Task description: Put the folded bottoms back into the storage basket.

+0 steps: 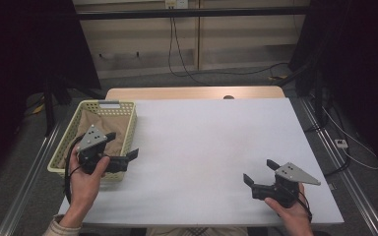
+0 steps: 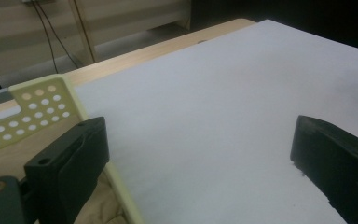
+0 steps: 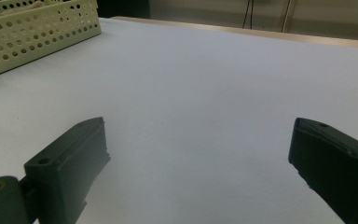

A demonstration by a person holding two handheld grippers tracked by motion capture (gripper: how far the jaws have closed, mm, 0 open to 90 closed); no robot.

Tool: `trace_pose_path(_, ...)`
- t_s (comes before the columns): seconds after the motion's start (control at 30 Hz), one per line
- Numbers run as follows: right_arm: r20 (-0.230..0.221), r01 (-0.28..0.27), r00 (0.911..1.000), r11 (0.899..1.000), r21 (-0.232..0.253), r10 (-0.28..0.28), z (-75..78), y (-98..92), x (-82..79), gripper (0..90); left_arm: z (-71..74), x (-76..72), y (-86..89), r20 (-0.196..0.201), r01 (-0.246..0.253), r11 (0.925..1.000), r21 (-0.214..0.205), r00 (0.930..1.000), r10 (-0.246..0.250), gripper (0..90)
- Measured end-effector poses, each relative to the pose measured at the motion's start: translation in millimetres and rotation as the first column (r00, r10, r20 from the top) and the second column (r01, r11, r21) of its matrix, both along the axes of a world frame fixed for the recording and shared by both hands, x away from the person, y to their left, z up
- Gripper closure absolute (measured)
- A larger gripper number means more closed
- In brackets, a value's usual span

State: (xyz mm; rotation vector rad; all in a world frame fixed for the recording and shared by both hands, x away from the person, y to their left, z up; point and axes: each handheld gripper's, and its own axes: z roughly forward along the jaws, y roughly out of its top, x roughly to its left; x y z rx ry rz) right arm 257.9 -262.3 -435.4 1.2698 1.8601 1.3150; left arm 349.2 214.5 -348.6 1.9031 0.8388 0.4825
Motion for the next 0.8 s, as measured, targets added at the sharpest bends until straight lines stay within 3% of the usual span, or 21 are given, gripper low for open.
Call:
trace_pose_path(0.47,0.004,-0.003,1.0000,1.000,0.002,0.003,0.1,0.0,0.3,4.2,-7.3,10.5,-37.6,0.002,0.029,0.9985,0.047,0.9996,-0.029,4.4)
trace_pose_path(0.8,0.003,-0.002,1.0000,1.000,0.005,0.002,0.8,-0.6,-1.0,4.2,-35.3,2.8,-55.6,-0.022,0.083,0.9953,0.050,0.9964,-0.082,5.0)
